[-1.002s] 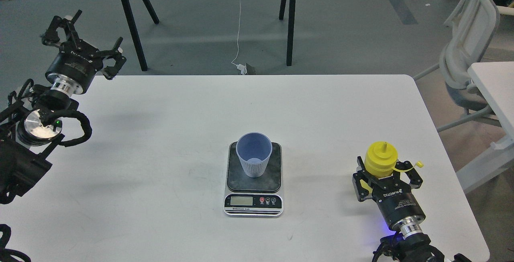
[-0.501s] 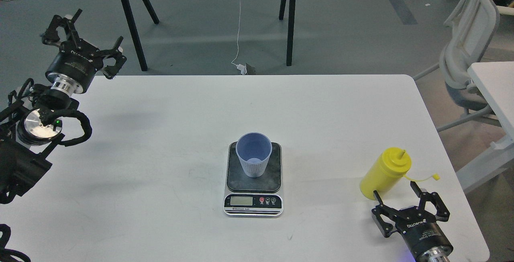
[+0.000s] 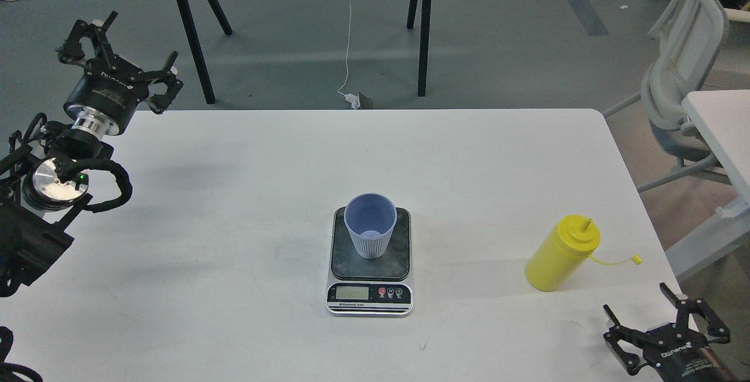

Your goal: Pour seasoning into cup on scale with both arms

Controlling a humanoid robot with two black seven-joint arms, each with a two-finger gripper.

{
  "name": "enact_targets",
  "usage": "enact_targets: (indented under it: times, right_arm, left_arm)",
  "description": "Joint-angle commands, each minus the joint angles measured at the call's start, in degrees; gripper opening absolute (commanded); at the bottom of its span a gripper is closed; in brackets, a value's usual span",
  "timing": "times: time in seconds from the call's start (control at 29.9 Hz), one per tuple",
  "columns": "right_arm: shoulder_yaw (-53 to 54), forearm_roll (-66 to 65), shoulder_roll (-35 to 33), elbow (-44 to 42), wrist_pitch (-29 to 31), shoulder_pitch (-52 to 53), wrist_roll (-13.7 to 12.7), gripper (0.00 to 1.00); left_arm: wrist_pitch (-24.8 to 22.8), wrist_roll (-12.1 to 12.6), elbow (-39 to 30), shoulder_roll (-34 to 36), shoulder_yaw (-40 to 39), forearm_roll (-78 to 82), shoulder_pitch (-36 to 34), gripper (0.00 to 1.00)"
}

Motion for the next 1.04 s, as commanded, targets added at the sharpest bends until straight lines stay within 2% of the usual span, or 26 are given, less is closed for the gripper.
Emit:
enact_targets:
  times: [0.0,0.23,0.4,0.6,0.8,1.0]
  right_arm:
    - [3.59,-0.06,-2.92,-4.04,0.00,5.60,0.09,0.97]
    - [4.04,-0.76,-3.27,-15.11,0.00,24.84,-0.26,0.98]
    - [1.94,-7.88,-2.40,-26.35,0.00,38.64,-0.62,0.98]
    - [-5.36,-7.79,4.01,-36.74,0.00,53.33,-1.50,0.98]
    - [-5.80,-7.71,12.62,-43.07,0.00,57.48,-1.41,0.99]
    - [-5.98,-7.79,14.04,-43.69,0.00,57.66,-1.23,0.99]
  left_arm:
    - [0.00,0.04,0.01,-0.07,-0.11,0.00,0.01,1.00]
    - [0.00,0.39,0.10,-0.34,-0.55,-0.35,0.01,1.00]
    - [0.00,0.66,1.15,-1.13,-0.90,-0.79,-0.52,1.00]
    - [0.00,0.74,7.47,-1.22,-2.57,-0.79,-0.96,1.00]
    - [0.00,0.66,10.47,-1.39,-2.48,-0.70,-1.49,1.00]
    - [0.00,0.57,10.47,-1.39,-2.57,-0.79,-1.57,1.00]
